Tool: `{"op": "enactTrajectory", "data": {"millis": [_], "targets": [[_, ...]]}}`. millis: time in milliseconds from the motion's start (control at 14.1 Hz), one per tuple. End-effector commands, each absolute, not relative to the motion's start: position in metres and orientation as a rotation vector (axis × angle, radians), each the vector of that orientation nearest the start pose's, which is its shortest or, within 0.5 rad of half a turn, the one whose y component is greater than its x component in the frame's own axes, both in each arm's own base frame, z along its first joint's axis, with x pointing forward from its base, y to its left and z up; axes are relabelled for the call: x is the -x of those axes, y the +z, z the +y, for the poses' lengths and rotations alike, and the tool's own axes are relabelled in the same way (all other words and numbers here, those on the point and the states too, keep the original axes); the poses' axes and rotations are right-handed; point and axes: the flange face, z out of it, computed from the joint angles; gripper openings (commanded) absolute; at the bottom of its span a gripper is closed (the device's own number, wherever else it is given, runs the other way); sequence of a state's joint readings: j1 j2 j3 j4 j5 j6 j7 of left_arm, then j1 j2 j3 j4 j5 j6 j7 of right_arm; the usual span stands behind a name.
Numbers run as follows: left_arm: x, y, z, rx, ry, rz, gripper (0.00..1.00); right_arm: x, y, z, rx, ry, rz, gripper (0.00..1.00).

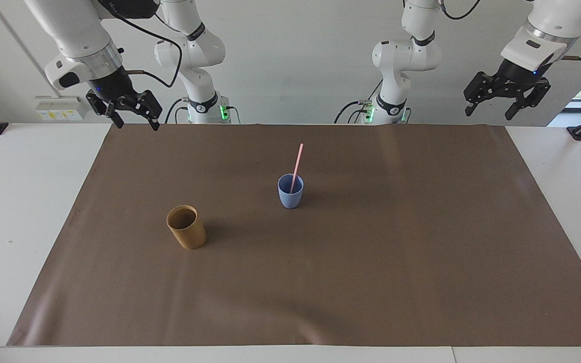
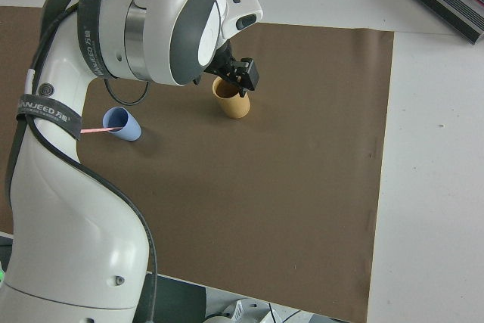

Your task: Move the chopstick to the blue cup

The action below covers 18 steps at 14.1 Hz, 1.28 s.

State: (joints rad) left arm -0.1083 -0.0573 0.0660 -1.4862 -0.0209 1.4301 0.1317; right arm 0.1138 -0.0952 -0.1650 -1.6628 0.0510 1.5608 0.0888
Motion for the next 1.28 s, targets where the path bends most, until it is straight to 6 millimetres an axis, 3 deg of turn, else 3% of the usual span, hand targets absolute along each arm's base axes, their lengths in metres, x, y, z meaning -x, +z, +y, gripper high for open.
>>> {"op": "enactTrajectory", "data": {"millis": [0, 142, 284, 639, 1208], "targets": [[-0.517, 0.683, -0.021, 3.139, -0.025, 0.289, 1.0, -0.52, 0.657, -0.039, 3.097, -0.045, 0.14, 1.0], [-0.517, 0.682, -0.02, 3.14, -0.023, 0.287, 1.0, -0.531, 0.668, -0.036, 3.102, -0.019, 0.153, 1.0], [-0.516, 0.682, -0.021, 3.142, -0.018, 0.265, 1.0, -0.536, 0.666, -0.026, 3.103, -0.028, 0.139, 1.0], [-0.514, 0.682, -0.022, 3.147, -0.01, 0.225, 1.0, -0.531, 0.67, -0.016, 3.204, -0.01, 0.063, 1.0], [-0.514, 0.683, -0.023, 3.146, -0.017, 0.232, 1.0, -0.527, 0.669, -0.015, 3.171, 0.02, 0.097, 1.0]]}}
